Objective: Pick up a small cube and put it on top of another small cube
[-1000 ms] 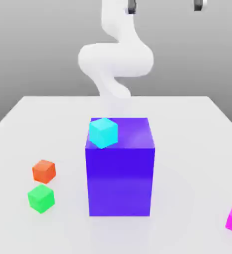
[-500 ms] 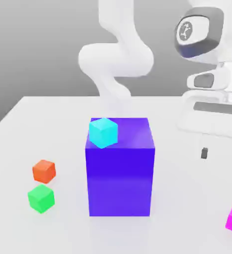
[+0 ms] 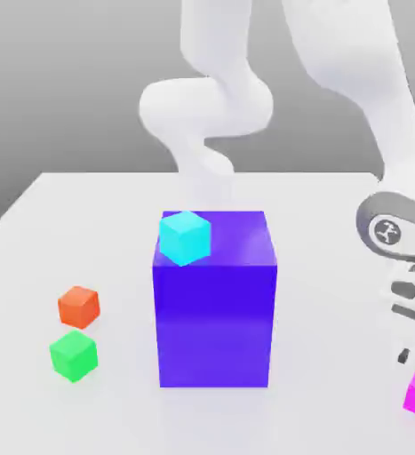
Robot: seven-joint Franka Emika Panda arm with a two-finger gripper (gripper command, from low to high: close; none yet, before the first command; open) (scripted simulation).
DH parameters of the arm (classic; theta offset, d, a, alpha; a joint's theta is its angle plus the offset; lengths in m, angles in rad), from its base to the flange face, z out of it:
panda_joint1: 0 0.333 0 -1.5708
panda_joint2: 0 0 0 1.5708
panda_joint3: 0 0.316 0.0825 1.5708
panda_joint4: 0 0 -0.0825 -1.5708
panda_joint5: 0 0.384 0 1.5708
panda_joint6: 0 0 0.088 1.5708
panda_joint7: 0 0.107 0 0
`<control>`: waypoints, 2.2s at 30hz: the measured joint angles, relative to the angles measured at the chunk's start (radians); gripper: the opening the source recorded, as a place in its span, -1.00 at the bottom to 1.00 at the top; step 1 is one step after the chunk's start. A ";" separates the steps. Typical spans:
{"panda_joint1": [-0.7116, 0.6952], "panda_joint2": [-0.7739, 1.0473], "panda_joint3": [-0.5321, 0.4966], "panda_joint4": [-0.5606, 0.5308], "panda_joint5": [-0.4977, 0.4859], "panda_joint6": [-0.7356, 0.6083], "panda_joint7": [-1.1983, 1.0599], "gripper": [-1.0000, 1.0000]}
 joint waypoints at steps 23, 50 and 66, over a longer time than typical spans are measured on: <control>-0.326 -0.116 0.025 -0.023 0.246 -0.218 -0.255 -1.00; -1.018 -0.364 -0.084 -0.196 0.977 -0.244 -0.769 -1.00; -1.012 -0.519 -0.106 -0.336 0.868 -0.180 -0.526 -1.00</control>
